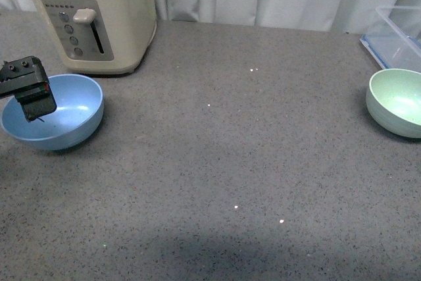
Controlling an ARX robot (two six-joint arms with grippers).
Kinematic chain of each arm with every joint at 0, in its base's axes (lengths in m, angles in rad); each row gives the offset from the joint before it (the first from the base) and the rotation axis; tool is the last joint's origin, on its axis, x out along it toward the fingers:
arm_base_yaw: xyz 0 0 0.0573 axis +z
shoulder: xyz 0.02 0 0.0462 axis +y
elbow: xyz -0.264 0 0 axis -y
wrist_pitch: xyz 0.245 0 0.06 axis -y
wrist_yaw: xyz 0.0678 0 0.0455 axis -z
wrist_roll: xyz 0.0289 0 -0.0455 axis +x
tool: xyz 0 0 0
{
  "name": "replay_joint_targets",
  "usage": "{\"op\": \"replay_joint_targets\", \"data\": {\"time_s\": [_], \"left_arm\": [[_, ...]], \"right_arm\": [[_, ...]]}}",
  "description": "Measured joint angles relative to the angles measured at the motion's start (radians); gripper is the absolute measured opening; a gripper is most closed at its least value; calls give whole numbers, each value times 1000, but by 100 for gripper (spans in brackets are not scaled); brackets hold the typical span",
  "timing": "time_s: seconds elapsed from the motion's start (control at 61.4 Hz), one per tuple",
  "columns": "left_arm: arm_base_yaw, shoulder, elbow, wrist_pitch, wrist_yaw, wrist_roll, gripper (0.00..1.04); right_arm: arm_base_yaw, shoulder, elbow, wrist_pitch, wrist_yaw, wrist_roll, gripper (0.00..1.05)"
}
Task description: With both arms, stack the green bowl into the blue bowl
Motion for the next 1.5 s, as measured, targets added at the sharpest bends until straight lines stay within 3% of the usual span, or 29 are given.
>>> {"op": "replay_joint_targets", "data": {"time_s": [0.26, 0.7, 1.286, 1.497], "left_arm": [[21, 72, 70, -75, 36, -19, 98], [51, 204, 151, -106, 9, -50, 98], [74, 220, 151, -58, 16, -41, 7], [57, 209, 157, -68, 14, -42, 4]], "right_arm": [[0, 0, 0, 0, 0, 0, 96], [0, 0, 0, 0, 0, 0, 96], [0, 0, 0, 0, 0, 0, 96], [0, 0, 0, 0, 0, 0, 96]]}}
